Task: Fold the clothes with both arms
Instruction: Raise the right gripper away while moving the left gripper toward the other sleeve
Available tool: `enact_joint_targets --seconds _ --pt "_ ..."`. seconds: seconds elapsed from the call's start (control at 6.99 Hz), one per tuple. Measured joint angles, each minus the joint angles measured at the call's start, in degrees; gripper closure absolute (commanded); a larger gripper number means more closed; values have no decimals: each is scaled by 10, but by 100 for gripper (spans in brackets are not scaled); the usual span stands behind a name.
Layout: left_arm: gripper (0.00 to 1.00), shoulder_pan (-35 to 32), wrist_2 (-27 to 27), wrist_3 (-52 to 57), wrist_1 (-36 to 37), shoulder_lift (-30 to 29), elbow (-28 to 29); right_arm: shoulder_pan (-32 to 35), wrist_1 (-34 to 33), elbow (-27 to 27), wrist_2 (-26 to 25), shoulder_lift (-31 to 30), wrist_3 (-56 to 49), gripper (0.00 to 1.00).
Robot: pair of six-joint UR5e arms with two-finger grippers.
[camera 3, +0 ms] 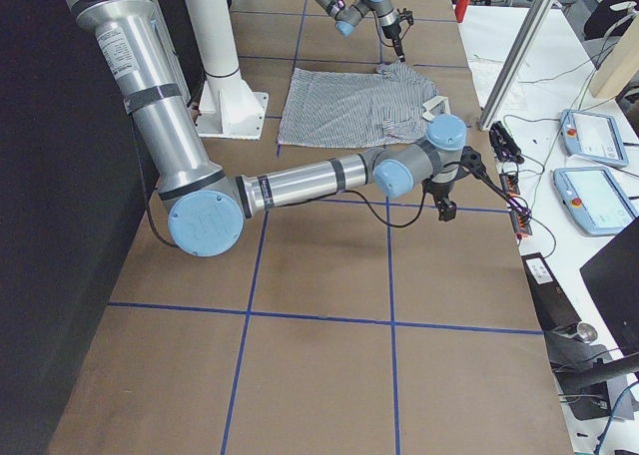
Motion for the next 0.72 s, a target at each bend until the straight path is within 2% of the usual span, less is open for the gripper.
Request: enact_joint_targets --seconds 0.57,0.72 --pt "47 0 -3 59 -9 1 2 0 2 0 1 -2 -1 0" --pt "52 0 -3 62 -16 4 0 0 2 0 1 -3 -1 0"
